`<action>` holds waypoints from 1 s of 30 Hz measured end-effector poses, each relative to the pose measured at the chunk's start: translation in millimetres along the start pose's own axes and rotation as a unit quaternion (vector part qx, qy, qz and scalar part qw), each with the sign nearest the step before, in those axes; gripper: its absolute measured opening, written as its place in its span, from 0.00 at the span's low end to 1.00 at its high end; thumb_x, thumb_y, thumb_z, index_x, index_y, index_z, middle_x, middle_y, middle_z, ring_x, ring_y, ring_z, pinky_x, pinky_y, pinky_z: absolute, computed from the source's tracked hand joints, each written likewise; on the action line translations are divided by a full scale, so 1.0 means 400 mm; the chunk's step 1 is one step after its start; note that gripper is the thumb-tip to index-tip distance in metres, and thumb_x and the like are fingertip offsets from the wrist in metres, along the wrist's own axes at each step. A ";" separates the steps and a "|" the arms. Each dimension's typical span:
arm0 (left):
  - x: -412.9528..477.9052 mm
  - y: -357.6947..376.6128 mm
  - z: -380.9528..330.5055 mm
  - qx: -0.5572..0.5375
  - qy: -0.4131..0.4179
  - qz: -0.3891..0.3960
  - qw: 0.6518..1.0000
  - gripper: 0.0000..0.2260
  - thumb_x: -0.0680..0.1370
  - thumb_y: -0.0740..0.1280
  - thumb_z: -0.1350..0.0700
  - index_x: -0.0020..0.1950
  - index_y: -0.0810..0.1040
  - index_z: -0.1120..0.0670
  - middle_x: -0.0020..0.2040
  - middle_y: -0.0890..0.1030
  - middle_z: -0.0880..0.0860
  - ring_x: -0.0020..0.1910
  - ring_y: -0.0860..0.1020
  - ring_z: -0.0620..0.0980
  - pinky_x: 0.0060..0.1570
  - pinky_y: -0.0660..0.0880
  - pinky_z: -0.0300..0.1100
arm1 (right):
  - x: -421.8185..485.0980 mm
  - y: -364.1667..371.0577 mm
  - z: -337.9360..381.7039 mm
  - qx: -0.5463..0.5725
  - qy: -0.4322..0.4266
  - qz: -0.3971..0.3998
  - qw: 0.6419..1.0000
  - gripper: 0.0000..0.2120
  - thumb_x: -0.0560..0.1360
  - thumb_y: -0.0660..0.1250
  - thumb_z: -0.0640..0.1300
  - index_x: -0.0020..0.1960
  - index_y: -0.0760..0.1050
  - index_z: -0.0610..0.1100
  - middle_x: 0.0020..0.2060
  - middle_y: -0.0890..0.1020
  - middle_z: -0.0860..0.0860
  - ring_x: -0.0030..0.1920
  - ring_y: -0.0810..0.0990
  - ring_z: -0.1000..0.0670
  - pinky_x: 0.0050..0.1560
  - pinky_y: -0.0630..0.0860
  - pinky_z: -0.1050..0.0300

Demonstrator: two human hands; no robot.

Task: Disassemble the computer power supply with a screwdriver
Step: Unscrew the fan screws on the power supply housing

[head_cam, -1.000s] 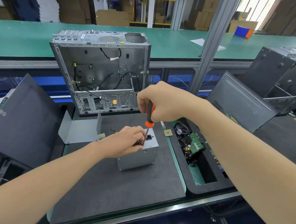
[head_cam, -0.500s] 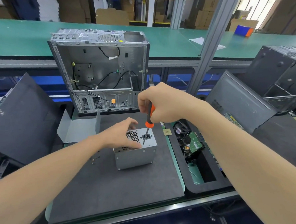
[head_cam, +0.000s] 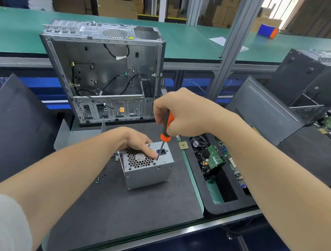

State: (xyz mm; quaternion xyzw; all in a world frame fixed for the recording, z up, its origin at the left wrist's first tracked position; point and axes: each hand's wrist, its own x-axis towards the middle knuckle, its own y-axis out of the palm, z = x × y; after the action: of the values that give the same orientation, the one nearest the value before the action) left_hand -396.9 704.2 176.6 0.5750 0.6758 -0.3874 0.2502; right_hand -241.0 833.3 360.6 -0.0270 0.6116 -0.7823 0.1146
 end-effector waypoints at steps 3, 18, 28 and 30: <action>0.012 0.005 0.016 -0.015 0.005 -0.024 1.000 0.28 0.72 0.79 0.45 0.68 0.79 0.54 0.61 0.85 0.60 0.52 0.85 0.58 0.61 0.80 0.61 | 0.001 0.002 0.005 0.002 -0.001 0.000 1.000 0.12 0.69 0.71 0.35 0.48 0.79 0.50 0.45 0.80 0.57 0.36 0.75 0.61 0.31 0.66 0.65; 0.018 0.009 0.003 0.024 0.004 0.023 0.999 0.23 0.77 0.76 0.44 0.68 0.79 0.51 0.61 0.86 0.56 0.56 0.85 0.57 0.62 0.81 0.60 | 0.005 0.007 0.010 0.001 -0.001 0.004 1.000 0.13 0.68 0.70 0.35 0.49 0.80 0.49 0.47 0.81 0.55 0.39 0.76 0.61 0.32 0.67 0.65; 0.035 0.011 0.016 0.049 0.025 -0.035 0.998 0.23 0.74 0.78 0.41 0.64 0.81 0.50 0.64 0.84 0.54 0.63 0.83 0.57 0.64 0.80 0.57 | 0.010 0.011 0.014 0.001 -0.005 0.011 1.000 0.13 0.69 0.69 0.34 0.49 0.80 0.48 0.47 0.82 0.53 0.40 0.76 0.61 0.33 0.67 0.65; 0.034 0.011 0.015 0.057 0.025 -0.041 0.997 0.25 0.73 0.78 0.40 0.65 0.79 0.50 0.67 0.82 0.53 0.65 0.81 0.56 0.67 0.77 0.57 | 0.010 0.009 0.014 0.000 -0.006 0.013 1.000 0.13 0.69 0.70 0.34 0.49 0.80 0.49 0.47 0.82 0.54 0.40 0.76 0.61 0.33 0.67 0.65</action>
State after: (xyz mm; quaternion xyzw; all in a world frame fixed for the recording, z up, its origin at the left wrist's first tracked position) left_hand -396.0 707.4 161.3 0.5694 0.6818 -0.4208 0.1840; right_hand -243.4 826.2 357.9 -0.0233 0.6109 -0.7809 0.1282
